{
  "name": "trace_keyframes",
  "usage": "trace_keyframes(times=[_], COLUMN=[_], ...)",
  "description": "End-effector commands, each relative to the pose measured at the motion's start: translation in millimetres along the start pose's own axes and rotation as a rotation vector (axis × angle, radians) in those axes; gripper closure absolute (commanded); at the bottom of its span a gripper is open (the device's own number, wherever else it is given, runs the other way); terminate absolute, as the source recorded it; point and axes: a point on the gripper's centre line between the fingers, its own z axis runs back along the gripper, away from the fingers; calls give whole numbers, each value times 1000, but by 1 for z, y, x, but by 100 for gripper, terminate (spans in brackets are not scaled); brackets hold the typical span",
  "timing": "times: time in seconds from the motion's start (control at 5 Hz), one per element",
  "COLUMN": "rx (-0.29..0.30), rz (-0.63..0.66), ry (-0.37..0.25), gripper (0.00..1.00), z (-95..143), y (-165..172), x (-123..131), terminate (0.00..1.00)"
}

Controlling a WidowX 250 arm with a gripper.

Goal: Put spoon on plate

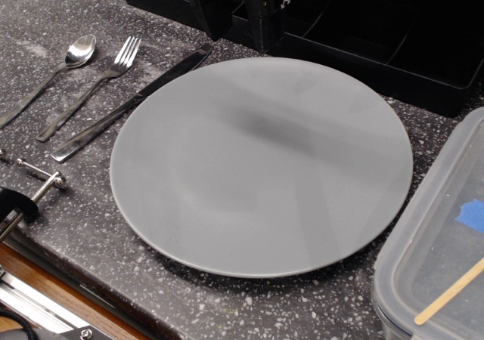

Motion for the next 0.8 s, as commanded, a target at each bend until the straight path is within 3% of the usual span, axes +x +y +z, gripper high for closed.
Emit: trace_keyframes(times=[0.0, 0.4, 0.6], rx=[0, -50, -45], rz=[0, -125, -114], ry=[0, 26, 53], gripper=[0, 0, 0], z=[0, 61, 76], y=[0, 64, 106], x=[0, -12, -36], terminate=[0, 0, 0])
